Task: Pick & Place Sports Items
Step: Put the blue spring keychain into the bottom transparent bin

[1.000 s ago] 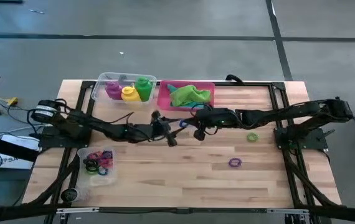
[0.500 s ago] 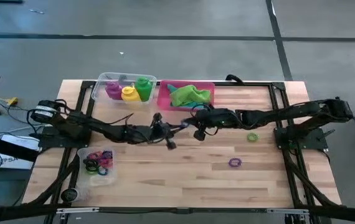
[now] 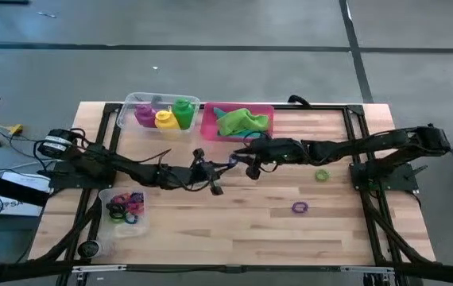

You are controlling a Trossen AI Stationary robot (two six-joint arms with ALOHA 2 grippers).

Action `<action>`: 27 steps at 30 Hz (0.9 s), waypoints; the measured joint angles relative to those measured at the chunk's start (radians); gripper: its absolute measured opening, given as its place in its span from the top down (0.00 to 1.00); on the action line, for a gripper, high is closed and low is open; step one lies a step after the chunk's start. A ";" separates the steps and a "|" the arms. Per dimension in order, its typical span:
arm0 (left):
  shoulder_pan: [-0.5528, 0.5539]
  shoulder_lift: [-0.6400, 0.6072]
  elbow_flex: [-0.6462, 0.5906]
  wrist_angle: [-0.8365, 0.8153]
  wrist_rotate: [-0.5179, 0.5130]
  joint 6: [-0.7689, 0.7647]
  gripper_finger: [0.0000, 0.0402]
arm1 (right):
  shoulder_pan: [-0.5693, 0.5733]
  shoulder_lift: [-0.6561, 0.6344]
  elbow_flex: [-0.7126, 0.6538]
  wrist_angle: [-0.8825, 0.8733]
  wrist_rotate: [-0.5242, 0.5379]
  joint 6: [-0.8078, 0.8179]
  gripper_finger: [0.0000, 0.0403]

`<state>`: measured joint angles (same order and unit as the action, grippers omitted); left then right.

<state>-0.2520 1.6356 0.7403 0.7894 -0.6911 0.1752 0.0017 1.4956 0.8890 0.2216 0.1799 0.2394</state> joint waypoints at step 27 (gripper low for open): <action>-0.223 -0.309 0.000 -0.747 -0.092 -0.348 0.99 | 0.071 0.000 0.000 0.060 -0.101 0.026 0.36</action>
<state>-0.4747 1.3266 0.7403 0.0421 -0.7836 -0.1726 0.0724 1.4956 0.8886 0.2817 0.0794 0.2657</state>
